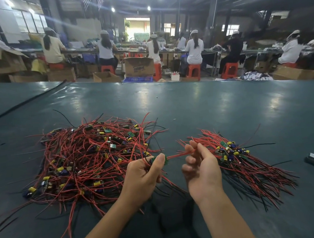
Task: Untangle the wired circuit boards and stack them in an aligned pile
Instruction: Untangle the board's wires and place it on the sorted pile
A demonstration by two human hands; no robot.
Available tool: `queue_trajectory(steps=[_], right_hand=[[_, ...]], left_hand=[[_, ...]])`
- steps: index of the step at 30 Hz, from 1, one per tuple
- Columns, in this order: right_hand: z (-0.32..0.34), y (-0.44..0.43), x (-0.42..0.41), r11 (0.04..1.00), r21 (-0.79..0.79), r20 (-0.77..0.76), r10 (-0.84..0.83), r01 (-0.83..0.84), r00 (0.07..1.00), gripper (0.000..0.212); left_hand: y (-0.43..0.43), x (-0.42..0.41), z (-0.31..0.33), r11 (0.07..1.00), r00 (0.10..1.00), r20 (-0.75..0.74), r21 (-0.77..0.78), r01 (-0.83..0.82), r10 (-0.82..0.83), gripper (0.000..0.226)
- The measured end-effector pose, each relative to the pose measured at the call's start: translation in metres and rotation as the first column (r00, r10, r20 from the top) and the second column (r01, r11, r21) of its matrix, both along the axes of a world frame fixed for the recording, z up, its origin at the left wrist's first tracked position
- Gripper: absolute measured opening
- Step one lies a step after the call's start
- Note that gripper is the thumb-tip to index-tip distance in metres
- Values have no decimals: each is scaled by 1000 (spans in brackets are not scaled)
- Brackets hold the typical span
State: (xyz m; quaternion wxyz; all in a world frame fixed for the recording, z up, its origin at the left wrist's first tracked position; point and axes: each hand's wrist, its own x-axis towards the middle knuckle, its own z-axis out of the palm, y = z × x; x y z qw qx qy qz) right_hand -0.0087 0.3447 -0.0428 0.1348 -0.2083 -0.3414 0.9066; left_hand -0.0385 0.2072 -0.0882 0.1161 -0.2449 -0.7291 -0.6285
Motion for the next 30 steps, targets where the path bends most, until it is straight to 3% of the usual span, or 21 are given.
queue_trajectory(steps=[5,16,21,25,28,30], right_hand=[[-1,7,-1,989,132,28,-71,67,997,26],[-9,10,-4,987,118,58,-114,106,992,26],[-10,-2,1,961,269,67,52,-68,996,44],[-16,-34,9,843,497,85,187,-205,979,68],[-19,-48,12,799,580,25,179,-160,984,37],[-17,-47,11,811,566,8,171,-146,985,37]], left_hand=[[3,2,-1,998,998,-33,-16,53,-54,56],[3,4,-7,992,993,1,-58,116,-116,51],[6,4,-8,997,996,49,24,79,-80,55],[6,2,-6,990,990,106,110,83,-95,51],[4,1,-7,986,979,151,120,118,-136,45],[2,1,-7,985,976,159,118,130,-148,48]])
